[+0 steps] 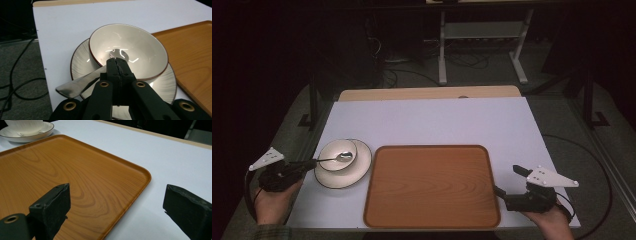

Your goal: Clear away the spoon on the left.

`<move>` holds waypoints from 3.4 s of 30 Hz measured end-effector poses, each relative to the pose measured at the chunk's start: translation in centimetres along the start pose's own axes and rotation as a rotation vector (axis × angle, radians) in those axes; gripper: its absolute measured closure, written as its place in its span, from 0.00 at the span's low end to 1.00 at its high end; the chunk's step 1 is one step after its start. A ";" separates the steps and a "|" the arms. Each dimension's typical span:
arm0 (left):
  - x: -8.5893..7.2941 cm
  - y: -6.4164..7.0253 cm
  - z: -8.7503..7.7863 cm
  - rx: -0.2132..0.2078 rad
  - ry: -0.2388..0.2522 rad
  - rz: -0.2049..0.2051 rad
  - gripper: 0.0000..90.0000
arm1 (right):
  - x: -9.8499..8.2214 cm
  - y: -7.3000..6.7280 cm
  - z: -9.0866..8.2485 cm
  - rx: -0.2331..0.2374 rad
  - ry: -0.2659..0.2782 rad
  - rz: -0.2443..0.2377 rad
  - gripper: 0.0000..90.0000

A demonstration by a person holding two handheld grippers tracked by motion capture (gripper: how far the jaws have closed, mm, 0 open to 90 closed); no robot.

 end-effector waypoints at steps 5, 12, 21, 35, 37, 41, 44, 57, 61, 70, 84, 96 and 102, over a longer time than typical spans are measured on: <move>0.3 -0.2 0.3 0.006 0.013 -0.016 1.00 | 0.0 -0.1 0.2 0.004 -0.011 -0.005 0.08; 0.7 -0.7 1.1 0.013 0.011 -0.020 1.00 | 0.0 0.0 0.1 -0.002 -0.005 -0.002 0.08; 1.0 -1.2 1.6 0.026 0.014 -0.027 1.00 | 0.0 0.0 0.2 -0.003 -0.009 -0.004 0.08; 1.9 -2.3 2.9 0.061 0.018 -0.040 1.00 | 0.0 0.1 0.2 -0.008 -0.015 -0.001 0.08; 2.0 -2.4 3.1 0.071 0.016 -0.039 1.00 | 0.0 0.1 0.2 -0.009 -0.014 -0.001 0.08; 2.3 -2.7 3.7 0.075 0.022 -0.047 1.00 | 0.0 0.0 0.2 -0.004 -0.008 0.000 0.08; 2.5 -2.9 4.1 0.079 0.025 -0.053 1.00 | 0.0 0.0 0.3 -0.005 -0.010 0.001 0.08; 4.0 -2.7 6.4 0.053 0.040 -0.074 1.00 | 0.0 0.1 0.4 -0.005 -0.012 0.004 0.08; 4.5 -2.7 7.2 0.036 0.051 -0.096 1.00 | -0.1 0.1 0.4 -0.006 -0.013 0.004 0.08; 4.9 -2.4 7.8 0.025 0.046 -0.086 0.99 | -0.1 0.2 0.4 -0.006 -0.014 0.007 0.08; 3.9 -2.2 6.2 0.050 0.028 -0.169 0.65 | -0.1 0.1 0.3 -0.003 -0.016 0.000 0.08; 3.4 -2.0 8.2 -0.004 -0.001 -0.186 0.63 | -0.1 0.1 0.4 -0.001 -0.024 -0.004 0.08; 3.4 -1.8 8.5 -0.022 0.001 -0.180 0.71 | -0.1 0.1 0.4 -0.004 -0.027 -0.005 0.08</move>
Point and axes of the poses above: each handheld gripper's, and its own axes: z roughly forward along the jaws, x roughly out of its top, y roughly to its right, the point moved 1 cm from there along z, roughly forward along the jaws, and after that the axes turned 12 degrees about x, right-handed, at the moved point
